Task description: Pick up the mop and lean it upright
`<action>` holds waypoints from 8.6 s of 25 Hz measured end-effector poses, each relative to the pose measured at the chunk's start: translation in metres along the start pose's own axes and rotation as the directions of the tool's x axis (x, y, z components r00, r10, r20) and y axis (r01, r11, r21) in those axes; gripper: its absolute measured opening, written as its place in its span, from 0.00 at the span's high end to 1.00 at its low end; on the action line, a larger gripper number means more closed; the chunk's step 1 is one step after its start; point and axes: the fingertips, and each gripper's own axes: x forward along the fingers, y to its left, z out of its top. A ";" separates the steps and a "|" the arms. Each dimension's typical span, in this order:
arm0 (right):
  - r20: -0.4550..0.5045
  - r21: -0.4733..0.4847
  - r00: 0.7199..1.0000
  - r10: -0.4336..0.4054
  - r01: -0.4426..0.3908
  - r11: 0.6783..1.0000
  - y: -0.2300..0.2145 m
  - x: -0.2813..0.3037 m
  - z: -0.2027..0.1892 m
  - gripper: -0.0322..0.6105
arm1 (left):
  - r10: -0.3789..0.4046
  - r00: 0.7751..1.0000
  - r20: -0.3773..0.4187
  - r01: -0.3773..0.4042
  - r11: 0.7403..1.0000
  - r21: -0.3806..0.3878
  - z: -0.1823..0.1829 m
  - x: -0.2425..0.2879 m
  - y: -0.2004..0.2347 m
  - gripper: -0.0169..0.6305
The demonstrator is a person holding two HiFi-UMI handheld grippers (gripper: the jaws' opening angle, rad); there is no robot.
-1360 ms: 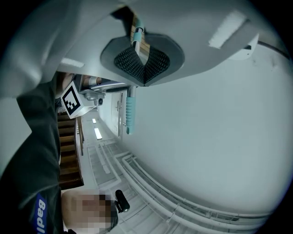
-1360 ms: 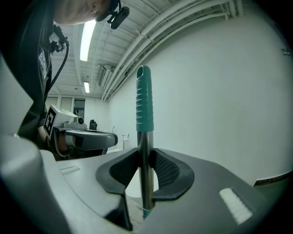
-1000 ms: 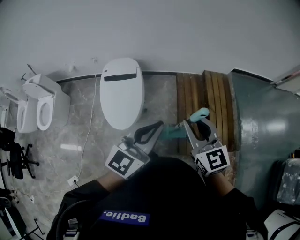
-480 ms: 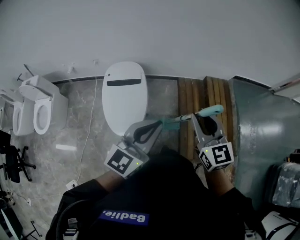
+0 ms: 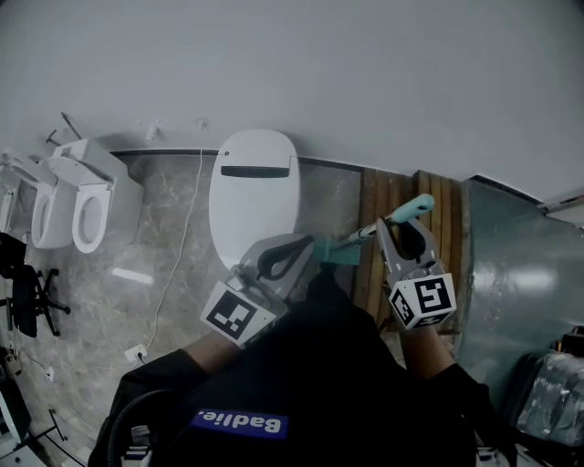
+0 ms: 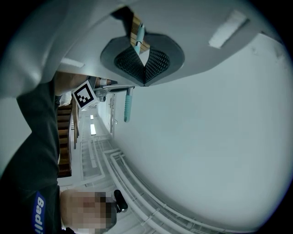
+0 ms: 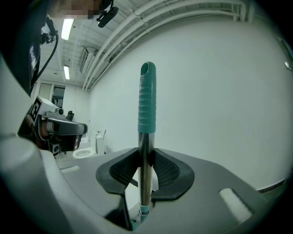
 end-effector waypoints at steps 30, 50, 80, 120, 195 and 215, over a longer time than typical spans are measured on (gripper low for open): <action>-0.176 0.077 0.954 0.243 -0.233 0.969 -0.184 0.227 -0.083 0.79 | 0.338 0.928 -0.156 -0.342 0.940 0.000 -0.012 0.169 0.122 0.95; -0.295 0.100 0.946 0.136 -0.111 0.989 -0.223 0.336 -0.143 0.79 | 0.467 0.859 -0.209 -0.473 0.881 0.020 -0.013 0.118 0.158 0.95; -0.390 0.154 0.920 -0.030 0.097 0.983 -0.303 0.437 -0.141 0.78 | 0.538 0.815 -0.216 -0.540 0.840 0.057 -0.011 0.091 0.151 0.95; -0.478 -0.038 0.871 -0.112 0.107 0.994 -0.320 0.452 -0.149 0.64 | 0.629 0.755 -0.187 -0.641 0.767 -0.007 -0.018 0.021 0.131 0.94; -0.023 0.214 0.976 0.216 -0.206 0.955 0.005 -0.103 -0.084 0.94 | -0.020 0.988 -0.155 0.012 0.998 -0.056 -0.045 0.060 -0.116 0.94; 0.132 0.116 0.965 0.225 -0.240 0.964 0.103 -0.095 0.004 0.94 | -0.110 0.992 -0.063 0.109 0.994 -0.015 -0.008 -0.007 -0.089 0.95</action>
